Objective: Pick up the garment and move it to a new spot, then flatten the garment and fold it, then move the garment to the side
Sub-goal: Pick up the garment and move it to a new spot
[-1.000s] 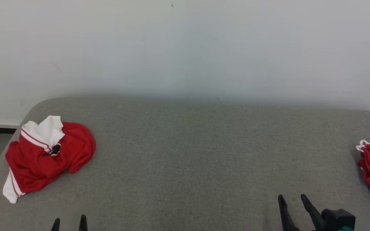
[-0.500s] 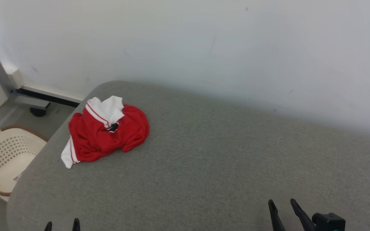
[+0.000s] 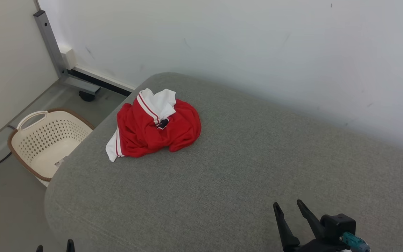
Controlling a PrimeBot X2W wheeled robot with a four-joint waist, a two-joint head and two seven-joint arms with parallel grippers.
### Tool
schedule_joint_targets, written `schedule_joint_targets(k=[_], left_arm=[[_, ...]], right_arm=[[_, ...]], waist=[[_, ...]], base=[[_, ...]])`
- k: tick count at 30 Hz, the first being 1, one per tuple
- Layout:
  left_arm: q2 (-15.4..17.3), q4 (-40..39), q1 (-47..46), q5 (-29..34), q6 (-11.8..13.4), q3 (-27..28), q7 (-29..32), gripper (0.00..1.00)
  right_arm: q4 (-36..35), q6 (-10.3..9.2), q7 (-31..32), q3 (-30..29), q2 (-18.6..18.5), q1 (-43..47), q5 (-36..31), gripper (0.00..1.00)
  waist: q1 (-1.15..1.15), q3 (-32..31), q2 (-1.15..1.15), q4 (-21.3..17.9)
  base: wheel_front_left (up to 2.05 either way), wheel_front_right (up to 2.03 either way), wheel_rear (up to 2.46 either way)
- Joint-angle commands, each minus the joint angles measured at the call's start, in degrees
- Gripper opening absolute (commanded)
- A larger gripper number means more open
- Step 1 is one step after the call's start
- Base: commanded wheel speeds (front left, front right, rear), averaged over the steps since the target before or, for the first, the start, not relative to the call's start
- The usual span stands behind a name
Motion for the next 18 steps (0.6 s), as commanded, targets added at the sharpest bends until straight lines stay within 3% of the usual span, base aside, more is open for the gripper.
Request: schedule_joint_targets(k=[1, 13, 18], left_arm=[[-0.1, -0.39, 1.03, -0.48, 0.15, 0.3, -0.45, 1.0], [-0.15, 0.25, 0.68, 0.34, 0.85, -0.48, -0.74, 1.0], [0.6, 1.87, -1.09, 0.16, -0.7, -2.68, 1.84, 1.0]], right_arm=[[0.4, 0.05, -0.09, 0.15, -0.03, -0.64, -0.41, 1.0], [1.78, 0.05, -0.39, 0.81, -0.02, -1.42, -0.54, 1.0], [1.17, 0.05, -0.04, -0.06, -0.02, 0.23, -0.97, 1.0]], waist=[[0.0, 0.56, -0.01, 0.52], [0.0, 0.17, -0.01, 0.21], [0.0, 0.03, -0.01, 0.02]], base=[[0.0, 0.0, 0.0], [0.0, 0.0, 0.0], [0.0, 0.0, 0.0]])
